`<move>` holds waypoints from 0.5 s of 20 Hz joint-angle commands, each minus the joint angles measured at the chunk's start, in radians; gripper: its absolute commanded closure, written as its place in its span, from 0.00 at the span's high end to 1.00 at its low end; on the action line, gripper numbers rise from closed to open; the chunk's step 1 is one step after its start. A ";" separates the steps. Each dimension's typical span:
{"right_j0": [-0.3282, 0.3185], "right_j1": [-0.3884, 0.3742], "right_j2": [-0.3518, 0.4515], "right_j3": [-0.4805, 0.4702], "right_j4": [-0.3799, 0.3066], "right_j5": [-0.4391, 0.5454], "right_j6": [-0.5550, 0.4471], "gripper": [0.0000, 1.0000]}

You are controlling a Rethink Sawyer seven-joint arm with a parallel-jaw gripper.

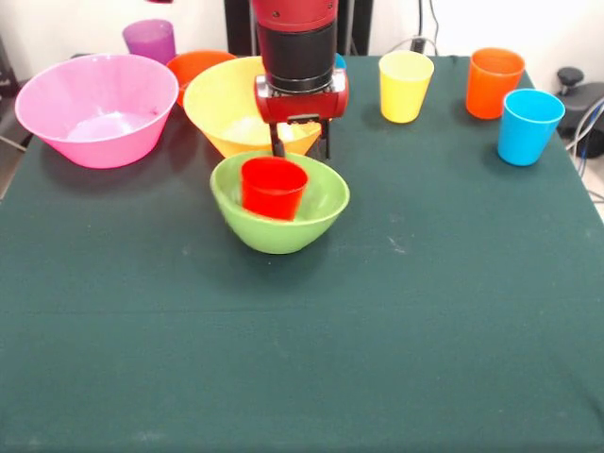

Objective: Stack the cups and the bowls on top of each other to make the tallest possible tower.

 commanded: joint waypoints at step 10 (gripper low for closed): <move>0.090 -0.113 -0.142 0.143 0.099 -0.042 0.176 1.00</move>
